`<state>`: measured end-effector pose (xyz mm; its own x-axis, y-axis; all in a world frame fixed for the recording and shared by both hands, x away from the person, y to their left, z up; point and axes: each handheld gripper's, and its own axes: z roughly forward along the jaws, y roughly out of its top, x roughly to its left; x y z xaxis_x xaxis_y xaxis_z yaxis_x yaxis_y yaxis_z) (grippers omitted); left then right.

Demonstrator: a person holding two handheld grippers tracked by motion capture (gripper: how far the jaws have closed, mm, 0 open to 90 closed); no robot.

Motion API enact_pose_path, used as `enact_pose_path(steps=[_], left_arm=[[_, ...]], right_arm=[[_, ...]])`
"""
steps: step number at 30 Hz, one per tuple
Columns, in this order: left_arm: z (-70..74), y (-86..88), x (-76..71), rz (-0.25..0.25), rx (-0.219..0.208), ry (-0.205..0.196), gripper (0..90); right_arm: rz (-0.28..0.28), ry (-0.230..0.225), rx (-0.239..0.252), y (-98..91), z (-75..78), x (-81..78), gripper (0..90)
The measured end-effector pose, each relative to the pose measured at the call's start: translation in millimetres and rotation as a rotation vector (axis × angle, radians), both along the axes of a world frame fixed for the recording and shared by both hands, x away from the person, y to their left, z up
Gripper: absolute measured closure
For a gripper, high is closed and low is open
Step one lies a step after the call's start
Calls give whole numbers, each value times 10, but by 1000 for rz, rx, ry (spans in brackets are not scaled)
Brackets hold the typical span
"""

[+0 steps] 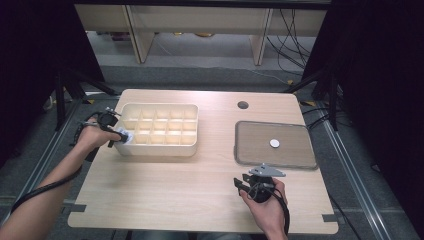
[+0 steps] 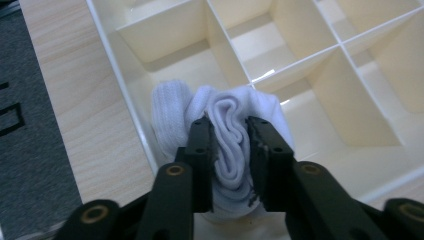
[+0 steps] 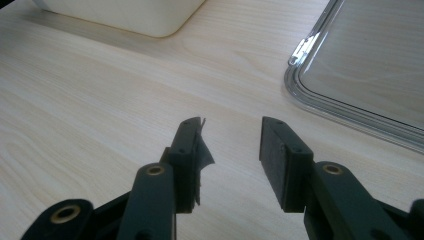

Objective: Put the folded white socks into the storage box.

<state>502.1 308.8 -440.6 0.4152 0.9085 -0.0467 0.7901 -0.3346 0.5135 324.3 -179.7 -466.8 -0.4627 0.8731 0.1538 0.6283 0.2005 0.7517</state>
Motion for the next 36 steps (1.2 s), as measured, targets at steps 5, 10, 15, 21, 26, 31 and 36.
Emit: enact_pose_path(steps=[5,10,15,21,26,31,36], left_arm=[[136,36,-107,28,-71,-121,519],[254,39,-251,31,-118,-218,426],[305,39,-419,44,-161,-307,390],[310,-3,-640,54,-221,-406,364],[290,-12,-852,43,-265,-463,354],[214,9,-1053,64,-263,-513,342],[58,54,-1257,91,-304,-566,331]], right_arm=[[-36,26,23,-6,45,-4,596],[-13,-8,9,-55,31,37,586],[-22,-19,5,-85,26,41,578],[-42,-4,28,-99,43,33,573],[-40,-28,4,-176,47,45,568],[-53,-39,14,-229,40,35,562],[-70,-37,-9,-306,26,22,552]])
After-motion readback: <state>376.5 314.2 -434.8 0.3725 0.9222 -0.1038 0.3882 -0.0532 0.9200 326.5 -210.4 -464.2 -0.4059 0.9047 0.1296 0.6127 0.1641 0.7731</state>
